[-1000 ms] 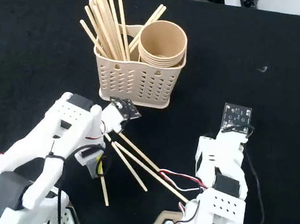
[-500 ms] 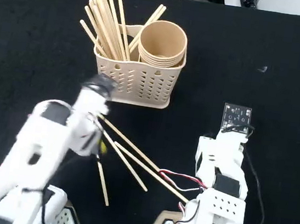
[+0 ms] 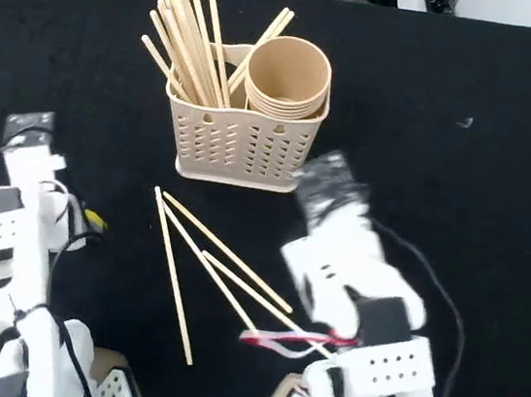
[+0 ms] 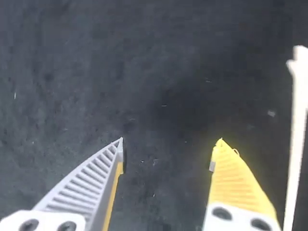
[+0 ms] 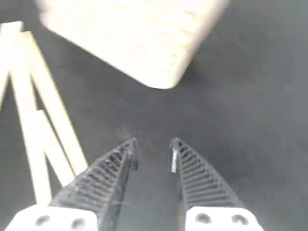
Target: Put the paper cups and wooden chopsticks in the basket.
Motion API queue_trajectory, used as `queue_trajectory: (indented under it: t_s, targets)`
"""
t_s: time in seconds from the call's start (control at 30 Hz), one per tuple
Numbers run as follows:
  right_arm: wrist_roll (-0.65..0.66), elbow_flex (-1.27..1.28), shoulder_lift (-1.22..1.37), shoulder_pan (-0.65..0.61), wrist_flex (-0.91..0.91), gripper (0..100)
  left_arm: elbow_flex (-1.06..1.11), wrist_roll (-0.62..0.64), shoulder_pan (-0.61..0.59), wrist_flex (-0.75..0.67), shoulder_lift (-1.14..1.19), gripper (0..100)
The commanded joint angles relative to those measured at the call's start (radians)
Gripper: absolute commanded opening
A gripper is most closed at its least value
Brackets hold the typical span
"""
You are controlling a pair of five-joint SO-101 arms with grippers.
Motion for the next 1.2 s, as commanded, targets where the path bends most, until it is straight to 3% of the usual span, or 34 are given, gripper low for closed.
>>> queue_trajectory:
  t_s: [0.0, 0.1, 0.3, 0.5, 0.63, 0.87, 1.17]
  targets:
    - [0.005, -0.016, -0.005, -0.190, 0.012, 11.9, 0.005, 0.077, -0.025, -0.060, 0.037, 29]
    - [-0.008, 0.042, -0.005, -0.250, -0.025, 12.0, 0.002, 0.095, -0.045, -0.064, 0.052, 29]
    - [-0.095, 0.114, -0.005, -0.253, -0.126, 12.0, 0.012, 0.144, -0.097, -0.081, 0.061, 29]
    - [-0.089, 0.093, -0.005, -0.255, -0.118, 12.0, 0.051, 0.140, -0.093, -0.129, 0.061, 29]
    - [-0.087, -0.028, 0.019, -0.255, -0.021, 12.0, 0.051, 0.140, -0.093, -0.129, 0.061, 29]
    - [-0.094, -0.208, 0.260, -0.293, 0.046, 12.0, 0.053, 0.140, -0.096, -0.129, 0.061, 29]
    - [-0.157, -0.206, 0.651, -0.408, -0.155, 12.1, 0.048, 0.144, -0.127, -0.129, 0.061, 29]
